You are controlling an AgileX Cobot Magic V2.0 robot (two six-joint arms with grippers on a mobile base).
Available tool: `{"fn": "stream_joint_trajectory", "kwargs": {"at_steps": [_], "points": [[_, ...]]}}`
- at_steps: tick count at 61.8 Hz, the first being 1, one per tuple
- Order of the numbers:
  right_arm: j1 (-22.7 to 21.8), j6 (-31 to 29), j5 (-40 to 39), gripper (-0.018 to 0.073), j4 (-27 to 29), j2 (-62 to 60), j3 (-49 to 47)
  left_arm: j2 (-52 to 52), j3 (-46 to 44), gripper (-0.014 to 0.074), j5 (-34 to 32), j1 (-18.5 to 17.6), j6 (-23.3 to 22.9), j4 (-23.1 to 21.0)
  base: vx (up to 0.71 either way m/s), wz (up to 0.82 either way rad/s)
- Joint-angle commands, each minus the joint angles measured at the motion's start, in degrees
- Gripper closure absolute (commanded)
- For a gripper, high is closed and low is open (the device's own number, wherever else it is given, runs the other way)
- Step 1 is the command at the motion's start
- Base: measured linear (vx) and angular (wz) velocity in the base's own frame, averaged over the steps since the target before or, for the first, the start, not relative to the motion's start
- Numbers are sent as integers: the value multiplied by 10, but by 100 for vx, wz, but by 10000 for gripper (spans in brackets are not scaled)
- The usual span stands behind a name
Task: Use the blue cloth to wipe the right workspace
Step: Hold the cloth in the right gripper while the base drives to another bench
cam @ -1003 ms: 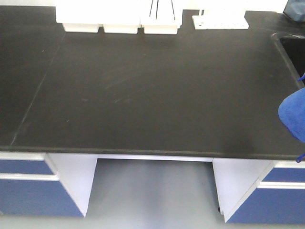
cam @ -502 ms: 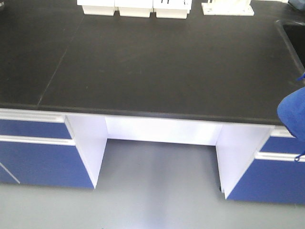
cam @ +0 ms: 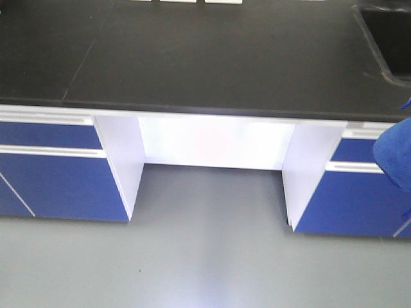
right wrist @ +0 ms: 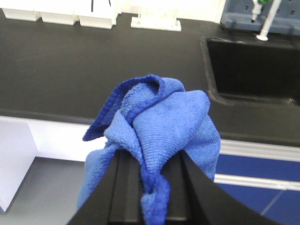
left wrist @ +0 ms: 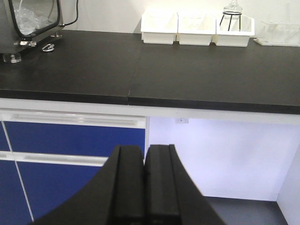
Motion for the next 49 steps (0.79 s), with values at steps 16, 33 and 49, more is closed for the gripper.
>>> {"fn": "stream_joint_trajectory", "kwargs": {"at_steps": [16, 33, 49], "points": [[2, -4, -45, 567, 0, 2, -18, -10, 17, 602, -47, 3, -5, 1, -31, -3], [2, -4, -45, 567, 0, 2, -18, -10, 17, 602, -47, 3, -5, 1, -30, 0], [2, -4, -45, 567, 0, 2, -18, -10, 17, 602, -47, 3, -5, 1, -29, -2]]}}
